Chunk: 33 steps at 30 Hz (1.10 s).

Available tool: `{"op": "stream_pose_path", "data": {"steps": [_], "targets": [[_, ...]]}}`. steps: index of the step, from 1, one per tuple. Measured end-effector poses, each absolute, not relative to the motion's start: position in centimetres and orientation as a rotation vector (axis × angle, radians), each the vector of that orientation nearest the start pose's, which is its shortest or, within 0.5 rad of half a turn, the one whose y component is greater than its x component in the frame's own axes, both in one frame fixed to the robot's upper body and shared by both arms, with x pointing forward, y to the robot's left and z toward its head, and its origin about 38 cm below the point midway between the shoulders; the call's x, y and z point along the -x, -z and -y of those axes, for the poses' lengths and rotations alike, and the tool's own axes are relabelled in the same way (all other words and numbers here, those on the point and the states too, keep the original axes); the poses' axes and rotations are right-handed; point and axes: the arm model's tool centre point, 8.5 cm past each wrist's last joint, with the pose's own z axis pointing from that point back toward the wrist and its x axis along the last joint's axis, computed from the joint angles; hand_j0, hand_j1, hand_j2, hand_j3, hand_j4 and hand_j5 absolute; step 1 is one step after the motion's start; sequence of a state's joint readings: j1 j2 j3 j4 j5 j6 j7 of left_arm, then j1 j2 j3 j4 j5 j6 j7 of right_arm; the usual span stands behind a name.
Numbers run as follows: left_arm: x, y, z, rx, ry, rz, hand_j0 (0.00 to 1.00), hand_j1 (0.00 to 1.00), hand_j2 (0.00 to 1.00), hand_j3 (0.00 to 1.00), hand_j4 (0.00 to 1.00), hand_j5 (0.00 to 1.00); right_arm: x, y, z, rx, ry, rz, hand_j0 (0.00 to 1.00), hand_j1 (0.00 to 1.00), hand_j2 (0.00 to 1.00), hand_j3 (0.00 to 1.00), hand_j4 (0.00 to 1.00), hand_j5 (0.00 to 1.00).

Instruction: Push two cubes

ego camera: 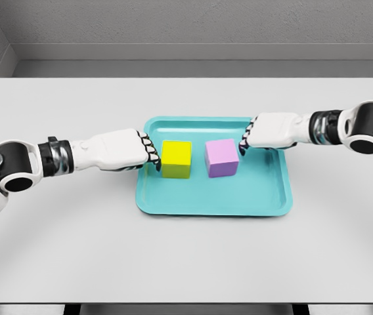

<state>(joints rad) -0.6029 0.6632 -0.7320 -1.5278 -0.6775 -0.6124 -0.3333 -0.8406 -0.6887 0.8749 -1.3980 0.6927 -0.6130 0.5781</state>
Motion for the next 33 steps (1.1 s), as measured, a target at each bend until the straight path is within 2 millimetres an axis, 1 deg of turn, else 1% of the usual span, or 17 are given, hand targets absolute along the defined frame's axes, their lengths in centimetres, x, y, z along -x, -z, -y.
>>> {"op": "stream_pose_path", "data": {"steps": [4, 11, 16, 23, 26, 28, 31, 33], "targets": [[-41.3, -17.1, -20.1, 0.486, -2.817, -1.957, 0.58, 0.58, 0.58, 0.58, 0.58, 0.58, -45.5, -19.0, 22.7, -0.602, 3.108, -1.402, 0.65, 0.65, 0.65, 0.65, 0.65, 0.65], [-41.4, -17.4, -18.0, 0.450, -2.788, -1.962, 0.58, 0.58, 0.58, 0.58, 0.58, 0.58, -45.3, -18.8, 22.6, -0.593, 3.107, -1.397, 0.65, 0.65, 0.65, 0.65, 0.65, 0.65], [-41.3, -17.5, -16.9, 0.426, -2.776, -1.962, 0.58, 0.58, 0.58, 0.58, 0.58, 0.58, -45.1, -18.9, 22.4, -0.588, 3.098, -1.400, 0.65, 0.65, 0.65, 0.65, 0.65, 0.65], [-41.3, -17.5, -16.4, 0.416, -2.779, -1.956, 0.59, 0.59, 0.59, 0.59, 0.59, 0.59, -45.1, -18.9, 22.4, -0.586, 3.097, -1.398, 0.65, 0.65, 0.65, 0.65, 0.65, 0.65], [-41.4, -17.5, -16.4, 0.417, -2.781, -1.956, 0.61, 0.61, 0.61, 0.61, 0.61, 0.61, -45.1, -18.9, 22.5, -0.589, 3.099, -1.394, 0.65, 0.65, 0.65, 0.65, 0.65, 0.65], [-41.4, -17.5, -16.4, 0.418, -2.782, -1.956, 0.63, 0.63, 0.63, 0.63, 0.63, 0.63, -45.1, -18.9, 22.7, -0.592, 3.103, -1.391, 0.65, 0.65, 0.65, 0.65, 0.65, 0.65], [-41.5, -17.5, -16.7, 0.423, -2.784, -1.963, 0.78, 0.78, 0.78, 0.78, 0.78, 0.78, -45.1, -18.8, 22.9, -0.596, 3.110, -1.386, 0.65, 0.65, 0.65, 0.65, 0.65, 0.65], [-41.6, -17.6, -17.0, 0.431, -2.786, -1.970, 0.83, 0.83, 0.83, 0.83, 0.83, 0.83, -45.2, -18.8, 23.1, -0.598, 3.113, -1.384, 0.65, 0.65, 0.65, 0.65, 0.65, 0.65]]}}
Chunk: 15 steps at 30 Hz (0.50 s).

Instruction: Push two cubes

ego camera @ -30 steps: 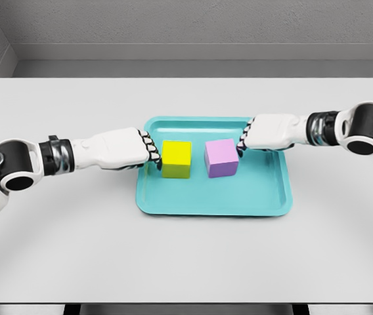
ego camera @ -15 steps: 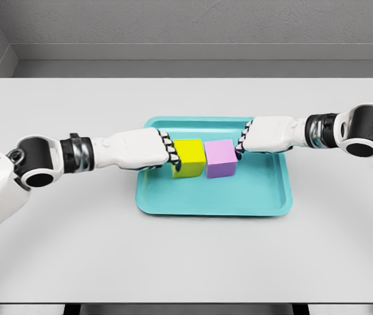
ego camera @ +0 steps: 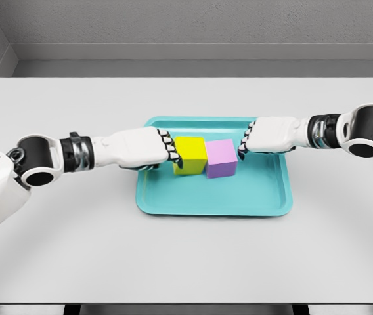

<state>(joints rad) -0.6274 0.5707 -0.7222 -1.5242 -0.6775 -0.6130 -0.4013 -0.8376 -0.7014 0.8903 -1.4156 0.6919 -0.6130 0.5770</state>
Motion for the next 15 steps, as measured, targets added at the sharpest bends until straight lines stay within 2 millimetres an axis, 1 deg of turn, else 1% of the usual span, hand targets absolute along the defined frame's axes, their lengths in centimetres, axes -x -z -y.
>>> {"op": "stream_pose_path", "data": {"steps": [3, 5, 7, 8, 9, 11, 15], "targets": [[-41.8, -17.8, -17.8, 0.448, -2.795, -1.972, 0.84, 0.84, 0.84, 0.84, 0.84, 0.84, -45.1, -18.7, 23.2, -0.596, 3.117, -1.382, 0.65, 0.65, 0.65, 0.65, 0.65, 0.65], [-41.7, -17.7, -18.4, 0.453, -2.809, -1.971, 0.82, 0.82, 0.82, 0.82, 0.82, 0.82, -45.0, -18.7, 23.4, -0.600, 3.120, -1.377, 0.65, 0.65, 0.65, 0.65, 0.65, 0.65], [-41.7, -17.6, -18.9, 0.460, -2.820, -1.967, 0.73, 0.73, 0.73, 0.73, 0.73, 0.73, -45.0, -18.7, 23.5, -0.602, 3.121, -1.374, 0.65, 0.65, 0.65, 0.65, 0.65, 0.65], [-41.7, -17.6, -19.1, 0.462, -2.825, -1.963, 0.65, 0.65, 0.65, 0.65, 0.65, 0.65, -45.0, -18.7, 23.5, -0.602, 3.121, -1.374, 0.65, 0.65, 0.65, 0.65, 0.65, 0.65], [-41.7, -17.6, -19.3, 0.465, -2.829, -1.960, 0.61, 0.61, 0.61, 0.61, 0.61, 0.61, -45.0, -18.7, 23.5, -0.603, 3.121, -1.373, 0.65, 0.65, 0.65, 0.65, 0.65, 0.65], [-41.8, -17.8, -19.6, 0.477, -2.834, -1.952, 0.58, 0.58, 0.58, 0.58, 0.58, 0.58, -44.9, -18.6, 23.6, -0.600, 3.125, -1.371, 0.65, 0.65, 0.65, 0.65, 0.65, 0.65], [-41.9, -18.0, -20.5, 0.502, -2.851, -1.931, 0.58, 0.58, 0.58, 0.58, 0.58, 0.58, -44.6, -18.0, 23.6, -0.575, 3.135, -1.362, 0.65, 0.65, 0.65, 0.65, 0.65, 0.65]]}}
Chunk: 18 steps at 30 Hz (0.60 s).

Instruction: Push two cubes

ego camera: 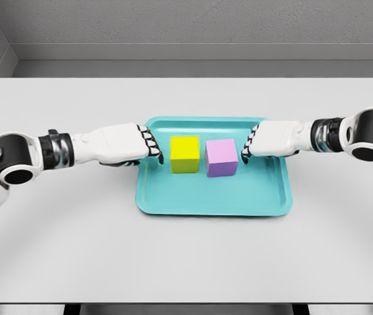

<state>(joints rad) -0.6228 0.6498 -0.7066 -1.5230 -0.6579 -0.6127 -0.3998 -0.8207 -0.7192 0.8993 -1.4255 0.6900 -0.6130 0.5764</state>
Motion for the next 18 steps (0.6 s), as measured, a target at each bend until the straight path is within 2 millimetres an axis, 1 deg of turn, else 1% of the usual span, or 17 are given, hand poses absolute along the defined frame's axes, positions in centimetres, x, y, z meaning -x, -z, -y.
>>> {"op": "stream_pose_path", "data": {"steps": [3, 4, 8, 12, 18], "targets": [[-42.0, -18.0, -20.8, 0.510, -2.856, -1.925, 0.58, 0.58, 0.58, 0.58, 0.58, 0.58, -44.4, -17.8, 23.5, -0.564, 3.135, -1.357, 0.65, 0.65, 0.65, 0.65, 0.65, 0.65], [-42.0, -18.2, -20.9, 0.516, -2.855, -1.923, 0.58, 0.58, 0.58, 0.58, 0.58, 0.58, -44.0, -17.6, 23.5, -0.553, 3.134, -1.352, 0.65, 0.65, 0.65, 0.65, 0.65, 0.65], [-42.1, -18.4, -21.7, 0.534, -2.866, -1.918, 0.58, 0.58, 0.58, 0.58, 0.58, 0.58, -43.3, -18.5, 23.8, -0.569, 3.108, -1.337, 0.65, 0.65, 0.65, 0.65, 0.65, 0.65], [-42.1, -18.5, -23.3, 0.567, -2.896, -1.904, 0.58, 0.58, 0.58, 0.58, 0.58, 0.58, -42.7, -19.3, 23.6, -0.570, 3.076, -1.332, 0.65, 0.65, 0.65, 0.65, 0.65, 0.65], [-42.4, -19.3, -24.5, 0.621, -2.899, -1.902, 0.58, 0.58, 0.58, 0.58, 0.58, 0.58, -42.2, -19.5, 23.2, -0.559, 3.056, -1.332, 0.65, 0.65, 0.65, 0.65, 0.65, 0.65]]}}
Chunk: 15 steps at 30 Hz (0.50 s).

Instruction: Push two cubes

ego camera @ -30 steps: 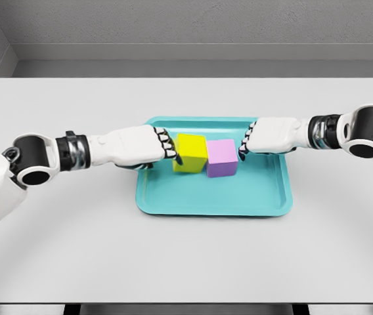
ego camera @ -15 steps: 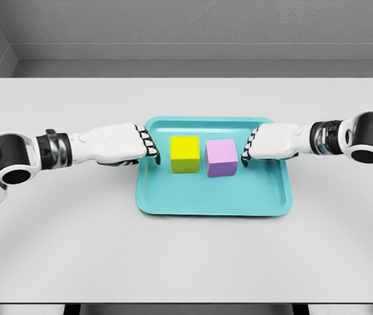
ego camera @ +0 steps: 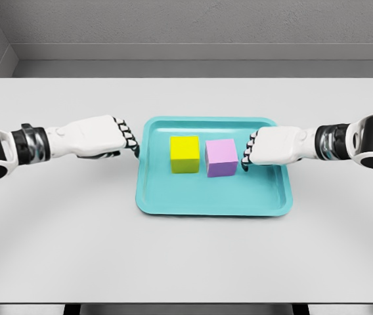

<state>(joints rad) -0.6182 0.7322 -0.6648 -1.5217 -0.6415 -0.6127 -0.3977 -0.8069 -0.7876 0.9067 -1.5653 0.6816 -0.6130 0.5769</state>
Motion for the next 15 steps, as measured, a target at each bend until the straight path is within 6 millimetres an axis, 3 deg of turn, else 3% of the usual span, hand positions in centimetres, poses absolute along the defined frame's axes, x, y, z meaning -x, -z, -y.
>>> {"op": "stream_pose_path", "data": {"steps": [6, 15], "targets": [[-42.4, -19.6, -25.8, 0.653, -2.922, -1.887, 0.58, 0.58, 0.58, 0.58, 0.58, 0.58, -42.1, -19.3, 22.6, -0.544, 3.046, -1.336, 0.65, 0.65, 0.65, 0.65, 0.65, 0.65], [-42.6, -19.6, -26.4, 0.661, -2.935, -1.890, 0.59, 0.59, 0.59, 0.59, 0.59, 0.59, -41.9, -18.8, 21.3, -0.506, 3.028, -1.350, 0.65, 0.65, 0.65, 0.65, 0.65, 0.65]]}}
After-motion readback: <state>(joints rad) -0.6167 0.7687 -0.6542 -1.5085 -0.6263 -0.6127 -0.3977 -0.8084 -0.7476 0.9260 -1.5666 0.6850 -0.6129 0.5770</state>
